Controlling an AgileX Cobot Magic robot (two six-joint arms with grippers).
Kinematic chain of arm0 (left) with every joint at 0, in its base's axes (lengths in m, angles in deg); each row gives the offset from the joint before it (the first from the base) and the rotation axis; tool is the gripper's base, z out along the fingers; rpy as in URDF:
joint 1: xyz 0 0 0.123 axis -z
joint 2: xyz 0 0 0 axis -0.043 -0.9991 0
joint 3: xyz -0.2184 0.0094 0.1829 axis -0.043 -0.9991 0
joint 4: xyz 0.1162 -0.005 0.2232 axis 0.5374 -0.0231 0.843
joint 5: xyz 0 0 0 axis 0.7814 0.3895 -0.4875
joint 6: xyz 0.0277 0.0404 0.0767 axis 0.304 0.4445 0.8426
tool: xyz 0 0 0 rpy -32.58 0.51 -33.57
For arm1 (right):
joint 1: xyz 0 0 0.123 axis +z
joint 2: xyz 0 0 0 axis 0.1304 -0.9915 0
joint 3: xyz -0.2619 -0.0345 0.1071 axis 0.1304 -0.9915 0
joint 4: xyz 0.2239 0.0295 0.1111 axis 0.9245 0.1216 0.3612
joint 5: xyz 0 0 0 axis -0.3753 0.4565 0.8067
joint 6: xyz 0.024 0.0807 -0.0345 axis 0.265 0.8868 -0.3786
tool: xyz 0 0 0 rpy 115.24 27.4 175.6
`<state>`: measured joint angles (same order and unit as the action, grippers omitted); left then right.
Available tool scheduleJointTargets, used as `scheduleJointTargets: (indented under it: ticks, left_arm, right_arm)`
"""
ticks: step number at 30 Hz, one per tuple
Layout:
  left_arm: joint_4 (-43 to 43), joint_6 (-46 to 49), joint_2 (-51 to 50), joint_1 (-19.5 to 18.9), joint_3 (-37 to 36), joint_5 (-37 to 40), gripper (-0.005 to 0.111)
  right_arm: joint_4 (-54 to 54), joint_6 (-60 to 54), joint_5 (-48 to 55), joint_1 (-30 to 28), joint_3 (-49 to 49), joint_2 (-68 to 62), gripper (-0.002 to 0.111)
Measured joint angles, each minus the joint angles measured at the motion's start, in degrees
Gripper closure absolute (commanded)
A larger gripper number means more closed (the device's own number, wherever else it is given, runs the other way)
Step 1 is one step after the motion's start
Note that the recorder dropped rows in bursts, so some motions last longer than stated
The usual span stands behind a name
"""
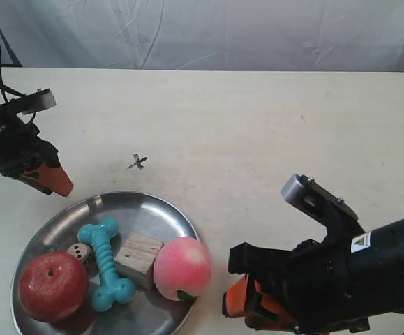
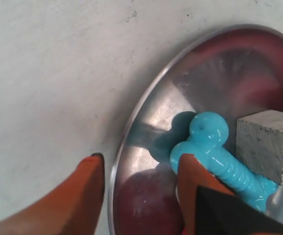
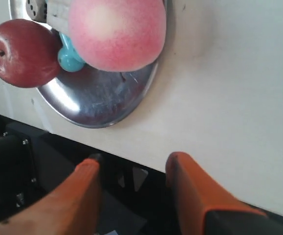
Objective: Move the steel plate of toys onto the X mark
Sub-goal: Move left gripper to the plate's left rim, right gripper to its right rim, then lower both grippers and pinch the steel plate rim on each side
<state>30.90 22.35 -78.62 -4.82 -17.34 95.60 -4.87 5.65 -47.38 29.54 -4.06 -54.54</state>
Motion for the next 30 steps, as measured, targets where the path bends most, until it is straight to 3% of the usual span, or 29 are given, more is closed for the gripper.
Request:
scheduleJointTargets:
  ticks: [17,30]
  left_arm:
    - [-0.11,2.91,0.0,0.0,0.0,0.0,0.058]
    - [0.02,3.02,0.0,0.0,0.0,0.0,0.058]
  right_arm:
    - [12.07,0.92,-16.49,15.06,-0.29,-12.48,0.064]
    - [13.37,0.91,-20.68,18.83,3.43,-16.24,0.064]
